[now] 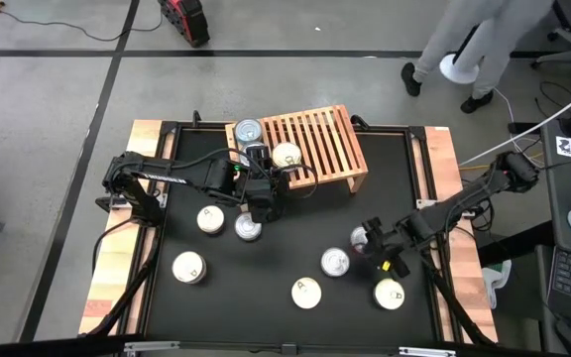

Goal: Stack canned seafood by type on shelf
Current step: Put the red tuna can on the shelf

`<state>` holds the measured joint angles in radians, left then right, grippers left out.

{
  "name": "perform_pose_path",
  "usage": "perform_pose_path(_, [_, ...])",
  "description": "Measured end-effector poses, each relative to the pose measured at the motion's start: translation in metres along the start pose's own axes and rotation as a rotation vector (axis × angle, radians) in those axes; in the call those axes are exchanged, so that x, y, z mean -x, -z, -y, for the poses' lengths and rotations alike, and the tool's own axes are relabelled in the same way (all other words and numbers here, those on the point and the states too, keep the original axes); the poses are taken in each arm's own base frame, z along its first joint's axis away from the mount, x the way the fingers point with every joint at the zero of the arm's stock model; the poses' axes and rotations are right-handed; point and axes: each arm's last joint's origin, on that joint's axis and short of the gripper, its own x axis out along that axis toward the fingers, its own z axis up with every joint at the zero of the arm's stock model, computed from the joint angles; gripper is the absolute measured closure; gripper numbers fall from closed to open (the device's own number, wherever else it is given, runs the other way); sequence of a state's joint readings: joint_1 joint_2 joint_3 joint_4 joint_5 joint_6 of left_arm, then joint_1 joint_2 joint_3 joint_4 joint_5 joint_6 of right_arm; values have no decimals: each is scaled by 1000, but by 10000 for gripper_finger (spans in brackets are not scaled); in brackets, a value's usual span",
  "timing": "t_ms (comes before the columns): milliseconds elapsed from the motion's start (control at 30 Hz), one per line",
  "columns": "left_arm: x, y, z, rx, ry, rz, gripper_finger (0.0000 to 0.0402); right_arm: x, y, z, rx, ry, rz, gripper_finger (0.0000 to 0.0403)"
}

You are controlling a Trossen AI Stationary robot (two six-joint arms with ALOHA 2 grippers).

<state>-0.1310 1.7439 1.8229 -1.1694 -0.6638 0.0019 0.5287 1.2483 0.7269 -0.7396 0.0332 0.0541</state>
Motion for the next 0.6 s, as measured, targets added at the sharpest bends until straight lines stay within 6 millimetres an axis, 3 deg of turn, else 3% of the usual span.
perform_pose_path(433, [0,0,0,-4,0,0,156,-36,3,-20,32,186,-190,163])
perform_pose_path(600, [0,0,0,-4,0,0,156,-41,4,-20,57,273,-204,201])
